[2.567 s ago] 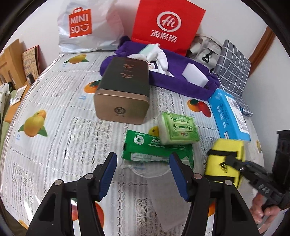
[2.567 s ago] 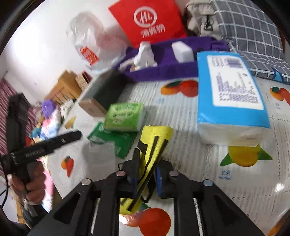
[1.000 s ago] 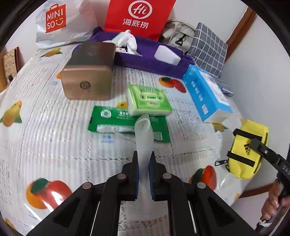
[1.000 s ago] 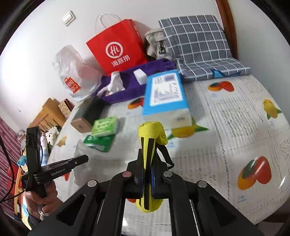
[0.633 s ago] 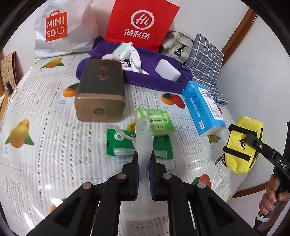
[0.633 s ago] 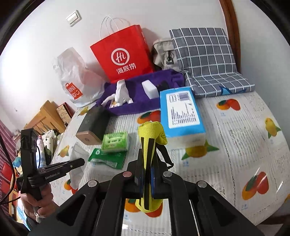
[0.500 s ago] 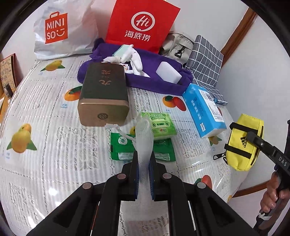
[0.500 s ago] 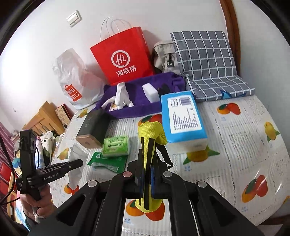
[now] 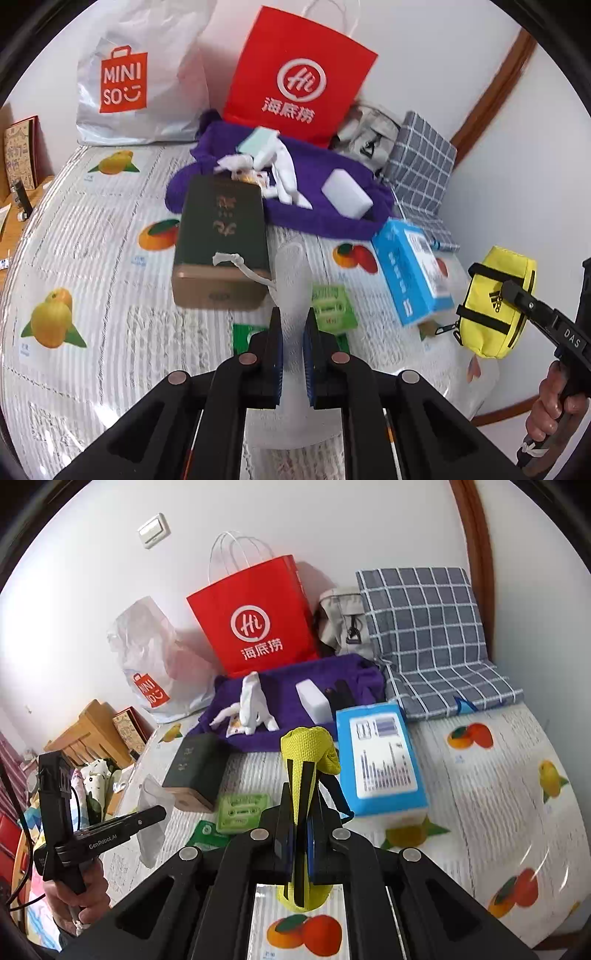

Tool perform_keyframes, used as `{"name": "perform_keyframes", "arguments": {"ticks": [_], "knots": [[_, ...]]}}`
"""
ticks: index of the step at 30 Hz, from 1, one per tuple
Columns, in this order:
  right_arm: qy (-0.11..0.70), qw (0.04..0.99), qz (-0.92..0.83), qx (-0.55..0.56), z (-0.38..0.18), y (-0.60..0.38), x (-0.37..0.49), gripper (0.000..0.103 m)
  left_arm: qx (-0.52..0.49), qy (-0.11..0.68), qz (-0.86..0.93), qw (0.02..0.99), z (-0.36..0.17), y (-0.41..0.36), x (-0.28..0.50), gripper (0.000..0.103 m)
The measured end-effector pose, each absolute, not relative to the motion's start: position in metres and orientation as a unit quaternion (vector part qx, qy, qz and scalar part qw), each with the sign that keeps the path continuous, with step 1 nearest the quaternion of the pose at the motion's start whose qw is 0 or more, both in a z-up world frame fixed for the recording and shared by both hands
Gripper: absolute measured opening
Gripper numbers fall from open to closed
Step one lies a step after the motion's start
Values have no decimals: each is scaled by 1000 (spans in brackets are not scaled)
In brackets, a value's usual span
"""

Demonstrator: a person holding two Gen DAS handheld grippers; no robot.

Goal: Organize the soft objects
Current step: 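Carry the mesh bag with the left tool while the right tool carries the pouch toward the towel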

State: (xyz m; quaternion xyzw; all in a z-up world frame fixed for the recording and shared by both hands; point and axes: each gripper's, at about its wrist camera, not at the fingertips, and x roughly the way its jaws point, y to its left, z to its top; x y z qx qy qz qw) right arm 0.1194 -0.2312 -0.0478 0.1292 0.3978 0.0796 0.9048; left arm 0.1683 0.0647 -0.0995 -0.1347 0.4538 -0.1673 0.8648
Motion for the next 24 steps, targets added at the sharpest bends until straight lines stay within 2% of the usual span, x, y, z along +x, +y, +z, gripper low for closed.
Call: {"name": "perform_keyframes", "arguments": {"ticks": [24], "knots": [[380,910,123,110,-30,-254,213,5,-116,423,-103,893,-47,43,225,9]]}}
